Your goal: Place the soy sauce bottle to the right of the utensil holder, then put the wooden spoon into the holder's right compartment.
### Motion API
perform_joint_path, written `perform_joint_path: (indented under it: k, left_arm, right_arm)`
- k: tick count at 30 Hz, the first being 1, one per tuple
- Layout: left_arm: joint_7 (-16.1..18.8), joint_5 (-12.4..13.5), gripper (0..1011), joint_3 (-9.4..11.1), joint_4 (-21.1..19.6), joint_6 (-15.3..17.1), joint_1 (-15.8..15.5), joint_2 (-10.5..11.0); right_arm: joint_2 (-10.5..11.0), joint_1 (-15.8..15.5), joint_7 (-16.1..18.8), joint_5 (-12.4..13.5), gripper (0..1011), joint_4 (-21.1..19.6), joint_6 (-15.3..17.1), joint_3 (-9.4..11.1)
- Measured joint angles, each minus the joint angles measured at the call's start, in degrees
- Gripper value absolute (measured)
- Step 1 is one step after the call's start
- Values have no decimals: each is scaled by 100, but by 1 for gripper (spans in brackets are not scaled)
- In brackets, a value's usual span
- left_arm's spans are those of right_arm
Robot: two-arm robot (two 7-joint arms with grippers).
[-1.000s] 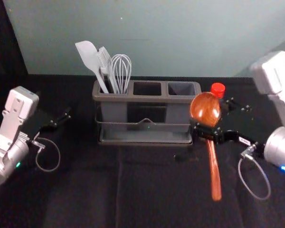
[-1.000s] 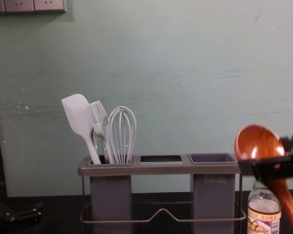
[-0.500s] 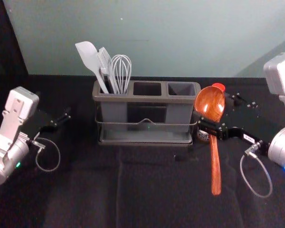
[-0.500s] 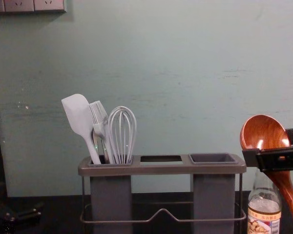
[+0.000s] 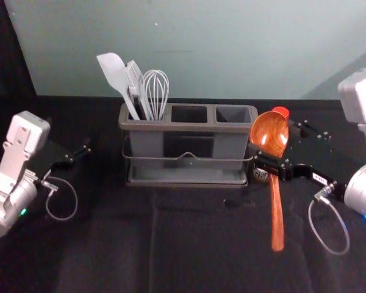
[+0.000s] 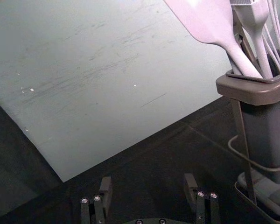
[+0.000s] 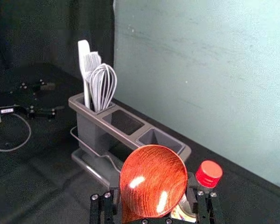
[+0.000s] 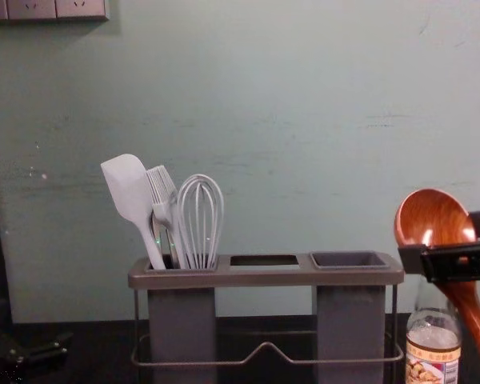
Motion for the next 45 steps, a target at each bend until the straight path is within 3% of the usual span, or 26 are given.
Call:
perform_joint_path:
  k: [6, 16, 22, 28, 37, 45]
  left_arm:
    - [0, 0, 1005, 0, 0, 0, 0, 0]
    - [0, 0, 1005, 0, 0, 0, 0, 0]
    - [0, 0, 1005, 0, 0, 0, 0, 0]
    - [0, 0, 1005, 0, 0, 0, 0, 0]
    - [0, 0, 1005, 0, 0, 0, 0, 0]
    - [0, 0, 1005, 0, 0, 0, 0, 0]
  right_arm:
    - [-13, -33, -244, -36, 844, -154, -465, 81]
    - [42, 425, -468, -420, 844, -161, -1824, 102]
    - [42, 906, -416, -581, 844, 326, -2812, -38]
    - [-20, 1361, -274, -601, 843, 912, -3502, -252]
    - [-196, 1896, -215, -642, 843, 1719, -4017, -514]
    - [-401, 2212, -296, -869, 844, 2427, -4412, -760]
